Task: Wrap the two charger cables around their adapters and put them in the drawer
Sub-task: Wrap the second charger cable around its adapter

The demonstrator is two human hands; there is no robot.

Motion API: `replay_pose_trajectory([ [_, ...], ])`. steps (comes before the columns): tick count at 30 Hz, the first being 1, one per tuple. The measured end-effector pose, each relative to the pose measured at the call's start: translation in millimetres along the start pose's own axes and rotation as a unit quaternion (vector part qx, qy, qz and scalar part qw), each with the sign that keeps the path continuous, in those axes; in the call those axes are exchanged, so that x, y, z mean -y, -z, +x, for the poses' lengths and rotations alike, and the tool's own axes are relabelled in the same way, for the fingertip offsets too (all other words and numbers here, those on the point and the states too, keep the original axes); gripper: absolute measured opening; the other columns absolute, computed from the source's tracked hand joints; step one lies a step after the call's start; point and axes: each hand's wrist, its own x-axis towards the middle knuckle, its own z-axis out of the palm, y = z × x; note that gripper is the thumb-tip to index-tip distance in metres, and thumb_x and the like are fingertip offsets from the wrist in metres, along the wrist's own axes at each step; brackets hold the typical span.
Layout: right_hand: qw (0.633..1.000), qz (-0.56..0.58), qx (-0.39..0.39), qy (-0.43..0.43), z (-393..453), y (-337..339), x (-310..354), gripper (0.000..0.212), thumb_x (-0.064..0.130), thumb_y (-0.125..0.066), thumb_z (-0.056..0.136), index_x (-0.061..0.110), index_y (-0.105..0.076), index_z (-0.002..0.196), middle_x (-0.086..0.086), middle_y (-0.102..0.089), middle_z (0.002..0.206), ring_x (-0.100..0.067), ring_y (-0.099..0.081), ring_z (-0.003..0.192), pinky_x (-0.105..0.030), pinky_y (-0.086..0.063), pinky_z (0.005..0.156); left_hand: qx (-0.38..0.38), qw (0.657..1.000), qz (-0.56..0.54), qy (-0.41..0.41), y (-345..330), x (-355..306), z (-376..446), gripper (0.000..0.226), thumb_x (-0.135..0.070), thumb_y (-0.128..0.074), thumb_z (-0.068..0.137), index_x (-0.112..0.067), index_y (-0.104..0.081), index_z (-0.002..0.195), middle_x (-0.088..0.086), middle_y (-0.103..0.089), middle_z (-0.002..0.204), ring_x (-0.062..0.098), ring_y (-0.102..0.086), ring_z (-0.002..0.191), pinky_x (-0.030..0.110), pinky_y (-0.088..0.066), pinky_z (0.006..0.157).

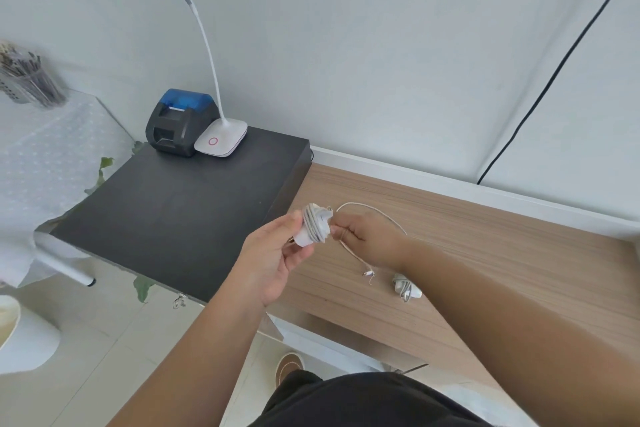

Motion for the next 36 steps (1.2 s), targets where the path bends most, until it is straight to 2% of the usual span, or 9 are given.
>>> replay_pose_trajectory([
  [4,0.992,-0.112,0.056,0.008,6.9,18.3,0.5,0.022,0.043,-0.034,0.097,0.029,-0.046,0.084,-0.003,-0.060,0.078,-0.024,-0.057,0.075,-0.041,-0.050,0.070,0.059,0.976,0.208,-0.006,10.5,2.4,-6.5,0.027,-0.015,-0.075,0.080,-0.017,-0.072,0.107,0.012,-0.073,0.106,0.020,-0.072,0.087,0.028,-0.060,0.071],
  [7,0.982,-0.170,0.075,0.019,8.4,14.9,13.6,0.021,0.040,-0.035,0.098,0.026,-0.047,0.088,0.000,-0.052,0.071,-0.028,-0.054,0.073,-0.037,-0.048,0.067,0.015,0.936,0.352,-0.021,10.5,9.3,-2.0,0.034,-0.017,-0.082,0.076,-0.021,-0.067,0.106,0.005,-0.070,0.104,0.020,-0.070,0.091,0.029,-0.060,0.068],
  [9,0.979,-0.191,0.073,0.024,6.9,10.7,23.7,0.022,0.032,-0.036,0.100,0.018,-0.050,0.092,0.001,-0.041,0.063,-0.025,-0.045,0.064,-0.031,-0.037,0.059,-0.025,0.924,0.380,-0.027,9.6,14.3,1.2,0.034,-0.021,-0.083,0.074,-0.020,-0.064,0.102,0.001,-0.066,0.101,0.017,-0.068,0.090,0.029,-0.060,0.066],
  [12,0.977,-0.202,0.058,0.022,0.0,3.3,30.8,0.018,0.029,-0.035,0.101,0.020,-0.043,0.087,0.006,-0.033,0.059,-0.016,-0.033,0.052,-0.028,-0.019,0.048,-0.064,0.941,0.332,-0.032,10.8,18.7,3.8,0.030,-0.021,-0.083,0.076,-0.016,-0.065,0.099,0.002,-0.065,0.099,0.019,-0.068,0.089,0.032,-0.062,0.070],
  [19,0.998,-0.058,-0.004,-0.013,-13.6,-25.5,33.8,0.023,0.034,-0.029,0.102,0.019,-0.044,0.095,0.002,-0.046,0.063,-0.027,-0.049,0.062,-0.034,-0.040,0.057,-0.142,0.984,0.103,-0.039,11.8,18.5,13.3,0.027,-0.013,-0.079,0.080,-0.012,-0.065,0.104,0.014,-0.066,0.113,0.026,-0.069,0.099,0.035,-0.061,0.077],
  [25,0.993,-0.036,-0.107,-0.043,-11.1,-44.7,35.9,0.027,0.035,-0.029,0.102,0.015,-0.046,0.102,-0.003,-0.051,0.065,-0.028,-0.045,0.057,-0.030,-0.032,0.055,-0.180,0.983,-0.015,-0.037,-8.0,17.0,15.5,0.021,-0.007,-0.078,0.080,-0.012,-0.066,0.097,0.015,-0.070,0.110,0.024,-0.071,0.094,0.030,-0.058,0.069],
  [29,0.991,-0.037,-0.126,-0.027,-10.1,-47.7,30.1,0.029,0.037,-0.028,0.102,0.013,-0.045,0.100,-0.004,-0.050,0.063,-0.032,-0.050,0.056,-0.032,-0.037,0.052,-0.194,0.977,-0.087,-0.034,-17.2,8.9,19.3,0.024,-0.008,-0.075,0.083,-0.007,-0.066,0.105,0.015,-0.068,0.112,0.020,-0.070,0.091,0.027,-0.059,0.069],
  [32,0.992,-0.012,-0.125,-0.022,-14.6,-48.4,26.2,0.029,0.035,-0.030,0.102,0.011,-0.045,0.099,0.001,-0.044,0.057,-0.029,-0.045,0.053,-0.031,-0.036,0.052,-0.186,0.976,-0.112,-0.024,-20.0,4.1,19.9,0.031,-0.011,-0.073,0.084,-0.002,-0.065,0.113,0.011,-0.070,0.106,0.015,-0.070,0.084,0.025,-0.060,0.064],
  [36,0.991,0.071,-0.109,-0.005,-15.0,-36.7,16.6,0.023,0.031,-0.036,0.102,0.015,-0.049,0.091,0.009,-0.040,0.052,-0.019,-0.043,0.052,-0.034,-0.039,0.055,-0.134,0.982,-0.134,0.001,-22.5,3.1,17.1,0.014,-0.020,-0.070,0.088,-0.009,-0.070,0.098,0.001,-0.071,0.093,0.009,-0.069,0.083,0.020,-0.057,0.058],
])
